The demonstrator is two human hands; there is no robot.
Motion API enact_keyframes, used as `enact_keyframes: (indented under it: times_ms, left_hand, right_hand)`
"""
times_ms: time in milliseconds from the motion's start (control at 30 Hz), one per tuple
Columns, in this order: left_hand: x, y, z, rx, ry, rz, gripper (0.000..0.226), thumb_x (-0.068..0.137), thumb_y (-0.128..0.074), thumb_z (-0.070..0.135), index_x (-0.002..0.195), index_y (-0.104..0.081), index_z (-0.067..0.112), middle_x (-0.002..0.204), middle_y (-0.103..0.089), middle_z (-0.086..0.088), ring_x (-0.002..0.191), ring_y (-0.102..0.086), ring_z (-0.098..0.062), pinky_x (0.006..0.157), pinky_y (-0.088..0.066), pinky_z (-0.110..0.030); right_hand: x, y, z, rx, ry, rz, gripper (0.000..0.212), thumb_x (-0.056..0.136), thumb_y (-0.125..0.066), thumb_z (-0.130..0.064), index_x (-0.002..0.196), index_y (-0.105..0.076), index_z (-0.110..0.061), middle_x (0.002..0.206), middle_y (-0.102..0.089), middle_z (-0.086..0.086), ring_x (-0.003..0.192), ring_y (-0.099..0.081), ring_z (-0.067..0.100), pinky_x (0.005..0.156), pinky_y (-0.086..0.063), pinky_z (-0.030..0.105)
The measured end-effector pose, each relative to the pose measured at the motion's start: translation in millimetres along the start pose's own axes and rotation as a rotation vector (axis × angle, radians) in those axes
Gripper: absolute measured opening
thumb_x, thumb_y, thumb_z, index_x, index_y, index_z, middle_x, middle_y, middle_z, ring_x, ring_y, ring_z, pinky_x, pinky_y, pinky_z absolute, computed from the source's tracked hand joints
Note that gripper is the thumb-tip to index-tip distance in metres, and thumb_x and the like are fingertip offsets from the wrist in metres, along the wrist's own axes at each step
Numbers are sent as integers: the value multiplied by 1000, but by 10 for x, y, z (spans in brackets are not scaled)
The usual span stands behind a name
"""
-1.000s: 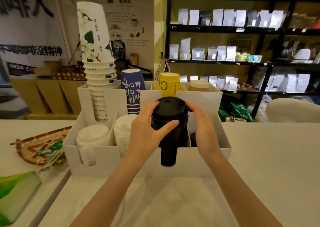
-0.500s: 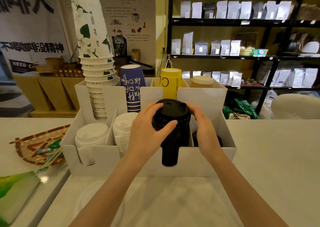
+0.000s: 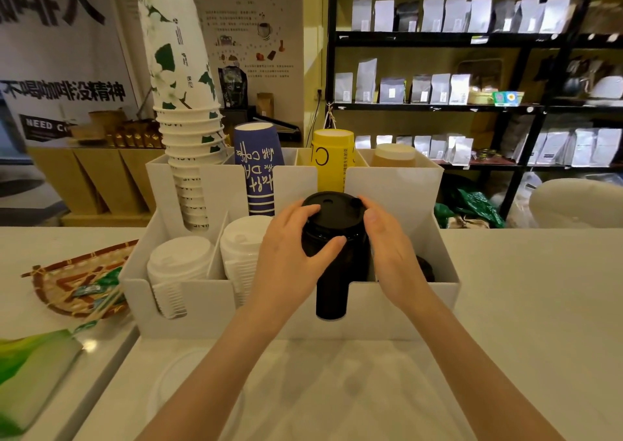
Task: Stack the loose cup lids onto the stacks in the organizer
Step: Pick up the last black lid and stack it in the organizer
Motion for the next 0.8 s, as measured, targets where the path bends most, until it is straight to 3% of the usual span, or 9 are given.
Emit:
enact_keyframes:
  times_ms: [200, 333, 467, 600, 700, 800]
  left_hand:
    - [-12, -42, -36, 12, -10, -21, 51, 79, -60, 36, 125, -44, 21, 135, -44, 1, 124, -36, -10, 101, -26, -19]
    - [-26, -66, -37, 35, -31, -24, 50, 81, -56, 37, 126, -42, 21, 136, -43, 0, 124, -36, -11, 104, -29, -24]
    - [-81, -107, -32, 14, -34, -8, 50, 84, -52, 36, 129, -38, 21, 141, -37, 1, 128, -32, -11, 107, -28, -27]
    - [-137, -149, -39, 2, -36, -36, 58, 87, -45, 37, 138, -20, 26, 150, -22, 3, 136, -17, -7, 107, -14, -18]
    - [-161, -151, -71, -24, -25, -91, 63, 88, -44, 36, 135, -2, 36, 154, -7, 4, 139, -4, -6, 109, -8, -19]
    - [-146, -99, -89, -19, 6, -172, 65, 88, -46, 32, 134, 1, 38, 154, -3, 5, 139, -4, -7, 107, -8, -13]
  right_hand:
    - [23, 32, -4, -144, 29, 2, 56, 86, -24, -47, 134, -39, -21, 133, -49, 0, 121, -40, 9, 107, -32, 31]
    - [26, 62, -44, -204, 55, 20, 54, 85, -27, -43, 131, -42, -19, 131, -47, 1, 114, -32, -1, 100, -27, 17]
    - [35, 86, -70, -291, 73, 21, 55, 85, -28, -42, 130, -44, -16, 136, -47, 3, 130, -28, 14, 113, -22, 35]
    - [49, 116, -123, -239, 46, -54, 42, 92, -37, -34, 131, -42, -17, 137, -45, 3, 130, -29, 15, 113, -23, 37]
    - [37, 133, -198, -178, 38, -31, 47, 92, -43, -25, 137, -31, -18, 142, -39, 2, 132, -29, 13, 108, -22, 25]
    - [-29, 110, -378, -193, 170, 100, 44, 91, -44, -23, 134, -36, -17, 134, -46, -1, 121, -34, 3, 94, -22, 1]
Point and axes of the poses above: each hand's wrist, its own x-axis towards the middle knuckle, its own y-axis out of the back of the hand, z = x × y, the point moved 5 cm from there along x, towards the middle knuckle
